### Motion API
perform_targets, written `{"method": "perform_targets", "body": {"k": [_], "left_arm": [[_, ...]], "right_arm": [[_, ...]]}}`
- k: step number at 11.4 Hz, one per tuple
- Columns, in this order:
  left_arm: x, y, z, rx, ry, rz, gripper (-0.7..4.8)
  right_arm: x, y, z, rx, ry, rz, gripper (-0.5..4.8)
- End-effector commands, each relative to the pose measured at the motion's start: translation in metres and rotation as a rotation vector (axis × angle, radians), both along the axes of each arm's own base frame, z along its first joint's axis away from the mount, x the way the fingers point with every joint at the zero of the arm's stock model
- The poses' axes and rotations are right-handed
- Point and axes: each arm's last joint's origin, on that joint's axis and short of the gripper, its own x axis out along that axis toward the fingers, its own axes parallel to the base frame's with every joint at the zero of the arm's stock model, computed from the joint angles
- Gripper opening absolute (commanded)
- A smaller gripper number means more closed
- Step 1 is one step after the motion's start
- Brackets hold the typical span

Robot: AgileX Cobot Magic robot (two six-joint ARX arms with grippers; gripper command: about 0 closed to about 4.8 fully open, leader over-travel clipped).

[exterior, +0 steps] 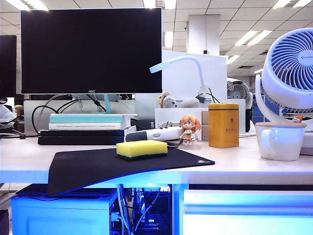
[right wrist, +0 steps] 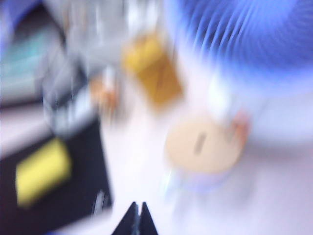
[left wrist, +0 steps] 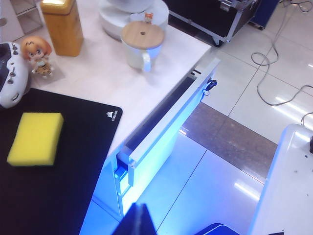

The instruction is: Open the drawer, place the cleaning sponge inside, then close the drawer.

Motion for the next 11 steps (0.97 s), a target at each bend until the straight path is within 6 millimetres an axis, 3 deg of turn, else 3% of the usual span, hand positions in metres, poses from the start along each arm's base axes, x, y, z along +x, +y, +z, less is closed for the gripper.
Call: {"method": "perform_targets", "body": {"k": [1, 6, 7, 11], "left_arm": [[0.0, 0.0, 0.003, -0.012, -0.018, -0.011, -0.05], [0.0, 0.0, 0.003, -0.012, -0.019, -0.011, -0.05], [0.0, 0.0, 0.003, -0.012, -0.019, -0.011, -0.05], [0.0, 0.0, 0.003, -0.012, -0.019, -0.01, -0.05]], "right_arm": [[0.012, 0.018, -0.034, -0.053, 0.259, 0.037, -0.09], [0.044, 0.033, -0.094, -0.142, 0.507, 0.12, -0.09], [0.047, 0.033, -0.111, -0.145, 0.513, 0.129, -0.09], [0.05, 0.033, -0.145, -0.157, 0.492, 0.116, -0.09]]}}
